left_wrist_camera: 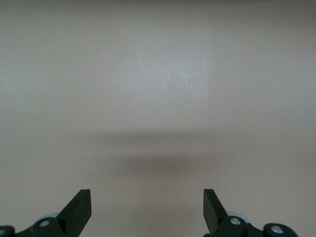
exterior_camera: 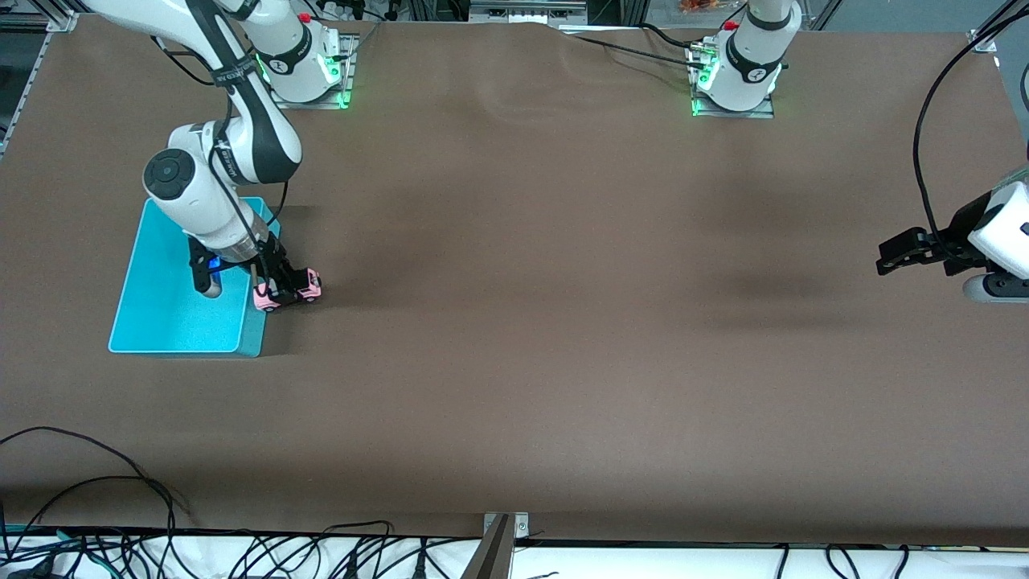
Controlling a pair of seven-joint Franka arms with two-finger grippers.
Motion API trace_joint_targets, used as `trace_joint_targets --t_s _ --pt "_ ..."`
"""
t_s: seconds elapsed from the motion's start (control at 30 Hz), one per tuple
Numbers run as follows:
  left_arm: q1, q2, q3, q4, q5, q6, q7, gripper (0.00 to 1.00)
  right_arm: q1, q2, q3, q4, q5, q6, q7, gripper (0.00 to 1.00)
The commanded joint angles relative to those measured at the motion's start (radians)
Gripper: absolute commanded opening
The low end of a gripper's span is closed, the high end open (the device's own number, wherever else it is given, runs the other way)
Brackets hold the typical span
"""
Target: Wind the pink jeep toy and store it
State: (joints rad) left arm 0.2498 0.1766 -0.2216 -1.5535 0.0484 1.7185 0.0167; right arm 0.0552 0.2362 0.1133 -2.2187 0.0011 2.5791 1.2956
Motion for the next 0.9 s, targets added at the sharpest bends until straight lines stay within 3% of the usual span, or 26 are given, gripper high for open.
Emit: trace_joint_targets --t_s 0.0,0.2,0.4,0.87 --pt "0.002 -0.012 -0.001 -0.011 -0.015 -0.007 0.012 1.0 -0.014 -0.015 -0.003 0.057 -0.024 -0.063 -0.071 0.0" --pt "0.002 -0.012 -0.001 -0.011 -0.015 -0.007 0.012 1.0 -0.02 -0.028 -0.024 0.118 -0.036 -0.19 -0.267 0.0" --pt "0.002 -0.012 -0.001 -0.011 -0.015 -0.007 0.012 1.0 -0.021 -0.031 -0.115 0.166 -0.041 -0.338 -0.536 0.0" --pt "0.002 -0.012 -0.001 -0.011 -0.015 -0.007 0.011 1.0 -0.06 -0.054 -0.291 0.096 -0.064 -0.398 -0.999 0.0"
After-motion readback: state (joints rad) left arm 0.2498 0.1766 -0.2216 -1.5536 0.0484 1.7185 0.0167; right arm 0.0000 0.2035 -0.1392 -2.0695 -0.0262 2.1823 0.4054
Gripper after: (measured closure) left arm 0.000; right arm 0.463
